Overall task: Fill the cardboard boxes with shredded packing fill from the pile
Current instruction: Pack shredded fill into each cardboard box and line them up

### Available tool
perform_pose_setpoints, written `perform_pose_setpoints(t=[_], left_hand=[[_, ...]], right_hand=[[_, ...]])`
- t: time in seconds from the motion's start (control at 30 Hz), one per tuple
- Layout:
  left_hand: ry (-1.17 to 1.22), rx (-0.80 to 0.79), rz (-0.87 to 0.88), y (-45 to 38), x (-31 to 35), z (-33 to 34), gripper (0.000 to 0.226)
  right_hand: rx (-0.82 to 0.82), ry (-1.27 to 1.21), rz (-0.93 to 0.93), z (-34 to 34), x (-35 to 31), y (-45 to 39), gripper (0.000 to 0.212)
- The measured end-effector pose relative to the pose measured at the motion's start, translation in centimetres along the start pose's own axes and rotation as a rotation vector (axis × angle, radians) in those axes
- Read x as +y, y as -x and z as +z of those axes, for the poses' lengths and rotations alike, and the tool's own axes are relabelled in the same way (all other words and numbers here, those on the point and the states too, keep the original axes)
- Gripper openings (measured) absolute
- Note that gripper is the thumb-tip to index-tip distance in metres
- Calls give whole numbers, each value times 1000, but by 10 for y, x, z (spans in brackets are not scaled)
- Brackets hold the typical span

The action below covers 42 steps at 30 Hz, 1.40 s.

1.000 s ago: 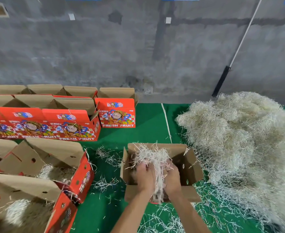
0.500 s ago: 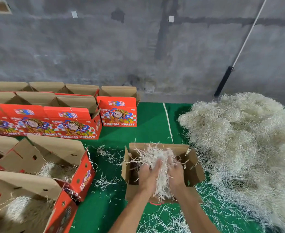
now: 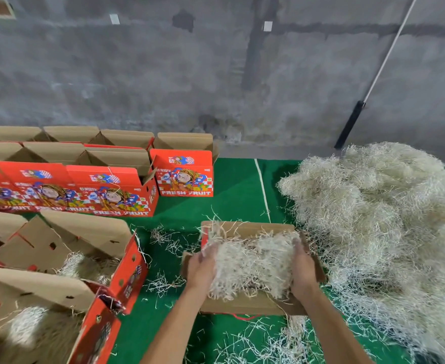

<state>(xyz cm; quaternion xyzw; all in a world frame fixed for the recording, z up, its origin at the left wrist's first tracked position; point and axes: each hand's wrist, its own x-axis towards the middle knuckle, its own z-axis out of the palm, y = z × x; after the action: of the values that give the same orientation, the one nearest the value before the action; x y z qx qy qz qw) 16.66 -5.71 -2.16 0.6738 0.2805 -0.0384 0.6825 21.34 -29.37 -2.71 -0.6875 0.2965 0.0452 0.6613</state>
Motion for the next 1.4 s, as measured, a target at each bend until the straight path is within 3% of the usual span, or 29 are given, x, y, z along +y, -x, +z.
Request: perform_pose_setpoints(t=[0.07, 0.1, 0.23, 0.3, 0.4, 0.53, 0.63, 0.73, 0.83, 0.9, 0.93, 1.03, 1.13, 1.17, 1.33, 1.4], left_hand=[[-144, -142, 2, 9, 2, 19, 79], [-217, -139, 44, 9, 0, 24, 81], [-449, 98, 345, 7, 1, 13, 56], [-541, 116, 424, 8, 5, 8, 45], [-746, 164, 520, 8, 10, 9, 31], [-739, 275, 655, 11, 9, 20, 24], [-782, 129, 692, -4, 9, 26, 36], [-871, -124, 645, -25, 19, 28, 52], [-1001, -303, 582, -42, 22, 33, 62], [-1068, -448, 475, -49, 14, 41, 64], [-1135, -498, 406, -53, 7, 44, 60], [-1390, -551, 155, -58, -24, 43, 44], [-1461, -568, 0, -58, -53, 38, 52], [-1457, -576, -2, -60, -57, 37, 53], [-1495, -590, 59, -63, -53, 38, 50], [-1536, -572, 73, -61, -46, 39, 43]], right_hand=[[-138, 93, -43, 13, 3, 7, 40], [-162, 161, -100, 17, 7, 8, 33], [-137, 395, -338, 4, 8, 5, 46], [-146, 410, -367, -1, 7, 3, 48], [-130, 439, -482, 0, 1, 5, 36], [-35, 628, -668, 7, -3, 3, 27], [-323, 774, -616, 12, -8, -4, 35], [-623, 1048, -543, 6, -10, -11, 49], [-673, 1472, -547, 2, -5, -19, 55], [-720, 1632, -514, 7, 2, -20, 40], [-734, 1654, -485, 12, 5, -19, 36], [-768, 1628, -451, 24, 22, -30, 50], [-903, 1696, -399, 30, 45, -35, 84], [-929, 1768, -415, 31, 53, -36, 86], [-855, 1857, -350, 36, 63, -44, 40], [-720, 1757, -415, 32, 54, -48, 30]])
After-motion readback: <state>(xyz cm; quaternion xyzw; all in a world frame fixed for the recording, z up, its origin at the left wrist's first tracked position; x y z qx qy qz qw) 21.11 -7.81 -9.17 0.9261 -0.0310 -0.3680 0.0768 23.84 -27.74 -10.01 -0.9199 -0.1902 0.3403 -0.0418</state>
